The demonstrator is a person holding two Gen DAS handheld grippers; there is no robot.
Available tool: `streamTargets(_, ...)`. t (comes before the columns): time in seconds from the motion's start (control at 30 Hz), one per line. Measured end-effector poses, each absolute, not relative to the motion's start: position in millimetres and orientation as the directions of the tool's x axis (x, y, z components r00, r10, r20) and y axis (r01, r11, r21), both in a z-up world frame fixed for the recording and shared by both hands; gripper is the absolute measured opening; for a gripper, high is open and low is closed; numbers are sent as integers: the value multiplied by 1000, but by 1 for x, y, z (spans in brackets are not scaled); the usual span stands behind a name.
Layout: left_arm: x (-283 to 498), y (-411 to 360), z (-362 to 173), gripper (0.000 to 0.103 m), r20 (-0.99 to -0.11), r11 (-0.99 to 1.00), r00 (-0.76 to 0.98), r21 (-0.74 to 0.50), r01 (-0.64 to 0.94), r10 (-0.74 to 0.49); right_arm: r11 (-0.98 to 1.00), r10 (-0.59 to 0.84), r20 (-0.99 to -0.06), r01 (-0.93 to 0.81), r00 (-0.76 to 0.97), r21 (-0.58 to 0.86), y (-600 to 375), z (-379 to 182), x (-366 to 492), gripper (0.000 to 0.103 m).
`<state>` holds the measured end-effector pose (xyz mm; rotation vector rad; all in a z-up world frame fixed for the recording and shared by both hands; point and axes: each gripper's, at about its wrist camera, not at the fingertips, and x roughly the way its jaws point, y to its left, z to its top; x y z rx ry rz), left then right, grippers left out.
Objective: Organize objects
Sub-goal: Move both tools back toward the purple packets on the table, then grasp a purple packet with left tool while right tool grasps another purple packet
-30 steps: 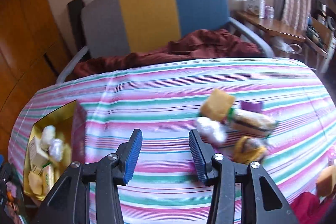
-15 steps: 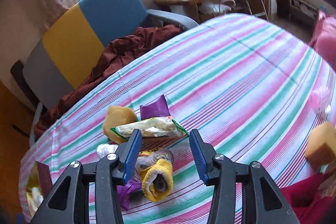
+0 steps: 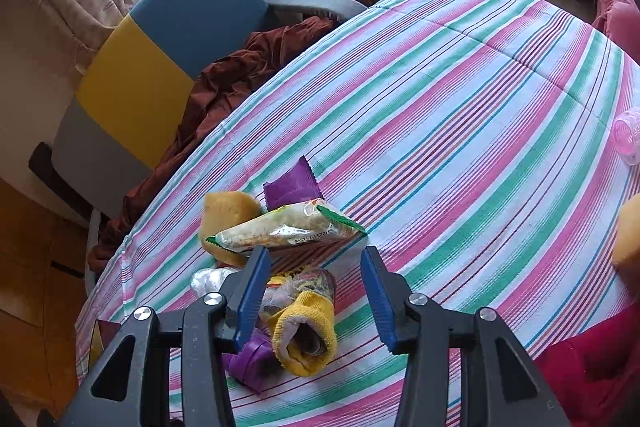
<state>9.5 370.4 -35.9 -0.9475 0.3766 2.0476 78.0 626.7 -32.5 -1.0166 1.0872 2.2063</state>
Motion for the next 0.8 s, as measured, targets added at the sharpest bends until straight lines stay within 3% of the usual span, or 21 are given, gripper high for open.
streamTargets(0.27,8,416,-43,72,-735,-524,-352,-5,-852,579,-585,58,-799,-669,-599,459,624,-37,72,47)
streamTargets(0.6,14,468,-75,74,-770,-407,-324,92,-909,549,-552,55,-798,-684,-601,477,629,-40,74,47)
streamTargets(0.63,13,470,-78,61,-774,-405,-316,84,-910,549,-552,54,-799,-685,-599,475,629,-40,74,47)
streamTargets(0.67,9,473,-83,39,-786,-402,-291,59,-914,546,-552,52,-800,-685,-598,476,629,-41,74,47)
streamTargets(0.8,4,457,-84,37,-778,-437,-262,-18,-899,571,-540,51,-803,-693,-594,478,632,-43,75,47)
